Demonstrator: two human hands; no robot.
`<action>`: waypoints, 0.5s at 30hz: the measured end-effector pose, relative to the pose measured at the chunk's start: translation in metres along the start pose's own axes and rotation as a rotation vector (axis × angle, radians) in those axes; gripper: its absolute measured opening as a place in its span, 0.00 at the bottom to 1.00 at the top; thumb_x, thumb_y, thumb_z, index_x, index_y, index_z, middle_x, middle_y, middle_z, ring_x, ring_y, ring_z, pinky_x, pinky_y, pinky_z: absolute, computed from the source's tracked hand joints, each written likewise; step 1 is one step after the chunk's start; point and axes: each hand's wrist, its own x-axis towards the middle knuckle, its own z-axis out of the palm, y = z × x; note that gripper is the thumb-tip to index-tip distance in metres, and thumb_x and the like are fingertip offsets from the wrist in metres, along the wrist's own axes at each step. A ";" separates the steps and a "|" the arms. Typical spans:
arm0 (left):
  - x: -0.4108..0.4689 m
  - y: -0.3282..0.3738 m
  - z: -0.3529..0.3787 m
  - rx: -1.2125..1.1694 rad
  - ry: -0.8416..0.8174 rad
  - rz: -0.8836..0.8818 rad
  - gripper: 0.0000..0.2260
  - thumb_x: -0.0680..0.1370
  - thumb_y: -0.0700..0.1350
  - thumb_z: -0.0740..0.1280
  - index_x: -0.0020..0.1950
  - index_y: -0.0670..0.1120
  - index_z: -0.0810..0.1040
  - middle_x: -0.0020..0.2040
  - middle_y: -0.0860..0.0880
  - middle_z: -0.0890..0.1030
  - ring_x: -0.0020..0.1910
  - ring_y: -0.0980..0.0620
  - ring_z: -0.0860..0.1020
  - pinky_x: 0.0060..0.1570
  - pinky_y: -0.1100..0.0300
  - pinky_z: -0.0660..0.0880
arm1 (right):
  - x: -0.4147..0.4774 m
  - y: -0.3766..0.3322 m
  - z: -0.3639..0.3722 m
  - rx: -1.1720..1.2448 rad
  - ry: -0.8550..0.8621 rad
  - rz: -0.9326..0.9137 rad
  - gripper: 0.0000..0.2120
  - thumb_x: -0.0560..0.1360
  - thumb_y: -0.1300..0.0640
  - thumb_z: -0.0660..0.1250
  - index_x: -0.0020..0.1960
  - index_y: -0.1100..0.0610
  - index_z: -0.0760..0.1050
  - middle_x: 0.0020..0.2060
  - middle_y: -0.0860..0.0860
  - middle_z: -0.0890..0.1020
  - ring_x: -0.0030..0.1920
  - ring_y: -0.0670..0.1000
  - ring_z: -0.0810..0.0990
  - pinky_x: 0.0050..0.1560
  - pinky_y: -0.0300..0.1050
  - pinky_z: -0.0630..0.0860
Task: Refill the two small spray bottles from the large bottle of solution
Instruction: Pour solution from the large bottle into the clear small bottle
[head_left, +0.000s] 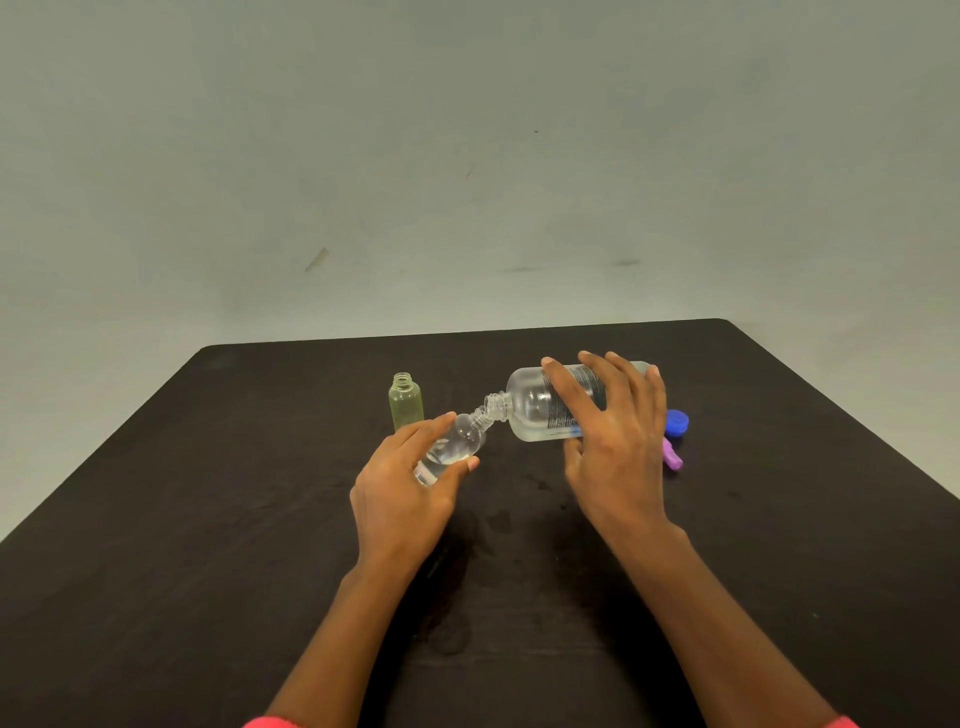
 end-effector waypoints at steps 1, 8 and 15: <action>0.000 0.000 0.000 0.000 0.002 0.000 0.20 0.67 0.47 0.77 0.57 0.58 0.80 0.52 0.61 0.81 0.53 0.59 0.79 0.51 0.51 0.78 | 0.000 0.000 0.000 -0.001 0.001 0.001 0.40 0.60 0.74 0.72 0.67 0.50 0.72 0.62 0.58 0.76 0.66 0.60 0.70 0.71 0.62 0.58; 0.000 0.001 0.000 -0.005 0.002 -0.003 0.20 0.67 0.46 0.78 0.57 0.57 0.80 0.52 0.62 0.81 0.52 0.60 0.79 0.52 0.52 0.78 | 0.000 0.000 0.000 0.002 0.008 -0.002 0.39 0.60 0.74 0.72 0.67 0.50 0.72 0.62 0.58 0.76 0.65 0.60 0.70 0.70 0.63 0.59; 0.000 0.000 0.000 -0.002 0.005 -0.007 0.20 0.67 0.46 0.78 0.57 0.57 0.80 0.52 0.62 0.81 0.53 0.61 0.78 0.52 0.54 0.77 | -0.001 0.000 0.000 0.000 0.003 0.003 0.40 0.60 0.74 0.72 0.67 0.50 0.71 0.62 0.58 0.76 0.66 0.60 0.70 0.70 0.63 0.59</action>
